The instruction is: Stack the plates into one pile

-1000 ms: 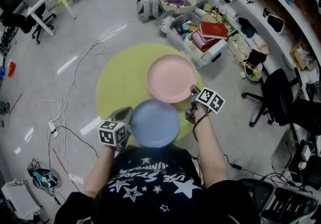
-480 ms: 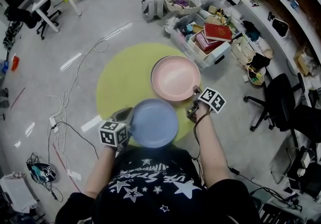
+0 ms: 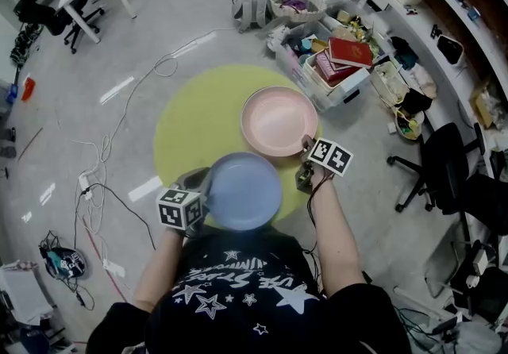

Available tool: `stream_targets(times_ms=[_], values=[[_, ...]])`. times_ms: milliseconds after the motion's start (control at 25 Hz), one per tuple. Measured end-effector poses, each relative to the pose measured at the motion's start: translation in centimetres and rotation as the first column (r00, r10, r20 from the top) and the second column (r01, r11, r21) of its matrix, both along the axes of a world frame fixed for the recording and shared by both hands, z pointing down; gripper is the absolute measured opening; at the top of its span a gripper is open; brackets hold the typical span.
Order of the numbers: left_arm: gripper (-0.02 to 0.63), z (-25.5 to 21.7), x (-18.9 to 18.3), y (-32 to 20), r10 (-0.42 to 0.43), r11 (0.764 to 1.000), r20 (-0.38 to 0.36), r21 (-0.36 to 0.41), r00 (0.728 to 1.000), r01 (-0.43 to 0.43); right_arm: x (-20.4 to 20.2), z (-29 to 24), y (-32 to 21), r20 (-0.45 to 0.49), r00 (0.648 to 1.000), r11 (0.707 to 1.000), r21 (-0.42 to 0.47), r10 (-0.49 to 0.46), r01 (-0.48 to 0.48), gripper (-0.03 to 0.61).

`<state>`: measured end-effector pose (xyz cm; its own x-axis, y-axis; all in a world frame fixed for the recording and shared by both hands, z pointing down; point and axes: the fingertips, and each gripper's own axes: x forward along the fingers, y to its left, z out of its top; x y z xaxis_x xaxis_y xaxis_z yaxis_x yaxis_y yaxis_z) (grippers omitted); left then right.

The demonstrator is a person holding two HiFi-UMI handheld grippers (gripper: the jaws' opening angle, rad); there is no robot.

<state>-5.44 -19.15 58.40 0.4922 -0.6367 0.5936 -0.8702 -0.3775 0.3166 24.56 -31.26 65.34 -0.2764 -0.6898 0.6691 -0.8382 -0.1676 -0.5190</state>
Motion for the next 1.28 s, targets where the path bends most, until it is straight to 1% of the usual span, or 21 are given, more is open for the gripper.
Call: stream_targets(times_ms=[120,280,440,480,600,680,760,920,1080,1160,1240,1280], values=[[0.023,0.1,0.0,0.3,-0.014,1.000,-0.020,0.002,1.000,0.014,-0.4,0.2,0.2,-0.016,0.999,1.000,-0.002,-0.028,0.028,0.092],[0.023,0.1,0.1,0.8,-0.029,1.000,-0.021,0.006,0.999,0.029,-0.6,0.2,0.6,-0.023,0.999,0.999,0.005,-0.043,0.043,0.103],[0.023,-0.3,0.0,0.8,-0.025,0.999,-0.005,0.025,1.000,0.025,0.0,-0.5,0.8,-0.071,0.996,0.998,0.030,-0.047,0.049,0.106],[0.023,-0.4,-0.1,0.7,-0.023,0.999,-0.010,0.028,1.000,0.023,0.2,-0.9,0.8,-0.082,0.996,0.998,0.039,-0.043,0.047,0.106],[0.023,-0.4,-0.3,0.6,-0.007,1.000,-0.031,0.029,0.999,0.008,0.8,-2.1,1.6,-0.143,0.989,0.997,0.068,-0.019,0.029,0.106],[0.023,-0.4,-0.8,0.6,0.005,1.000,-0.027,0.027,1.000,-0.005,1.0,-2.6,2.6,-0.199,0.980,0.996,0.083,-0.005,0.022,0.106],[0.023,-0.5,-1.2,0.6,0.016,1.000,-0.022,0.027,1.000,-0.015,0.8,-2.9,3.9,-0.235,0.972,0.995,0.097,-0.006,0.030,0.106],[0.023,-0.8,-1.7,0.8,0.045,0.999,-0.027,0.029,0.999,-0.044,-0.8,-3.2,6.2,-0.236,0.971,0.990,0.125,-0.028,0.059,0.104],[0.023,-0.3,-2.7,1.5,0.074,0.997,-0.023,0.015,0.997,-0.073,-3.6,-3.2,8.0,-0.213,0.973,0.983,0.141,-0.085,0.117,0.106],[0.023,-0.1,-2.9,1.7,0.081,0.997,-0.026,0.012,0.996,-0.081,-5.3,-3.1,8.9,-0.202,0.969,0.975,0.137,-0.142,0.172,0.106],[0.023,-0.1,-3.1,1.8,0.085,0.996,-0.031,0.012,0.996,-0.085,-6.9,-2.8,9.9,-0.181,0.962,0.967,0.116,-0.205,0.228,0.106],[0.023,-0.1,-3.2,1.9,0.087,0.996,-0.034,0.011,0.996,-0.087,-7.5,-2.4,10.4,-0.167,0.958,0.963,0.099,-0.232,0.250,0.117]])
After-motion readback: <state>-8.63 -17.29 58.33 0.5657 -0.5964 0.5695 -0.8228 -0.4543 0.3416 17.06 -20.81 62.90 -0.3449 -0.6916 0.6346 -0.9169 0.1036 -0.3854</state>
